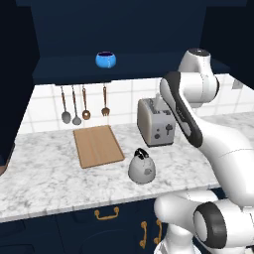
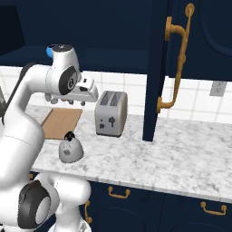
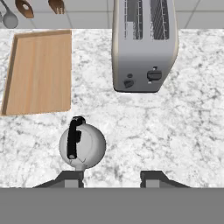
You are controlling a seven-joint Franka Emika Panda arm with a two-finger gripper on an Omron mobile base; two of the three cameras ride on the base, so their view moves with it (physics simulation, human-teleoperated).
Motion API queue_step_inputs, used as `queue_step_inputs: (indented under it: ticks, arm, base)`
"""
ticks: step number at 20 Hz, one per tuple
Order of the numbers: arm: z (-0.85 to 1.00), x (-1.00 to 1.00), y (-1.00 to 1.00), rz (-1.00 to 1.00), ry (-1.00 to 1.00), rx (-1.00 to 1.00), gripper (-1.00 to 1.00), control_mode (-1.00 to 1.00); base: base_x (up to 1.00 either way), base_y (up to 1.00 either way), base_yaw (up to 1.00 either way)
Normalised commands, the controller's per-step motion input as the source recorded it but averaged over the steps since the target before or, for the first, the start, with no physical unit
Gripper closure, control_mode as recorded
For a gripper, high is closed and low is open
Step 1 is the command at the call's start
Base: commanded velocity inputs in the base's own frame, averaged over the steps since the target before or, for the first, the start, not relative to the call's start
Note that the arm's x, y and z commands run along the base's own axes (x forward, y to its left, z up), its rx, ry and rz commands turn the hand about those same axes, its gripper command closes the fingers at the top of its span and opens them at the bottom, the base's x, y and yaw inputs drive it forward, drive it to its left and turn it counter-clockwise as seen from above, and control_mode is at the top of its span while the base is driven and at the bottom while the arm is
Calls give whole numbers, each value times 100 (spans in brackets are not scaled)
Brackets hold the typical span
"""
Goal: Pick the kettle from the counter and place it on the tray. Then pick the mug from the cabinet and place it on the tray. Then close the cabinet doors.
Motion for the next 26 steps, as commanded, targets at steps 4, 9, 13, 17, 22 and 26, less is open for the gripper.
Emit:
queue_step_inputs:
  ticks: [4,9,13,17,22,26]
  arm:
    - [0,-13,0,0,-3,0,-100,-100]
    - [-13,-33,28,0,2,0,-100,-100]
    - [-24,-46,35,0,3,0,-100,-100]
    - [-29,-46,37,0,0,0,-100,-100]
    - [-34,-25,41,0,1,0,-100,-100]
    - [-22,-1,15,-1,2,3,-100,-100]
  base:
    - [0,0,0]
    - [0,0,0]
    - [0,0,0]
    - [0,0,0]
    - [0,0,0]
    - [0,0,0]
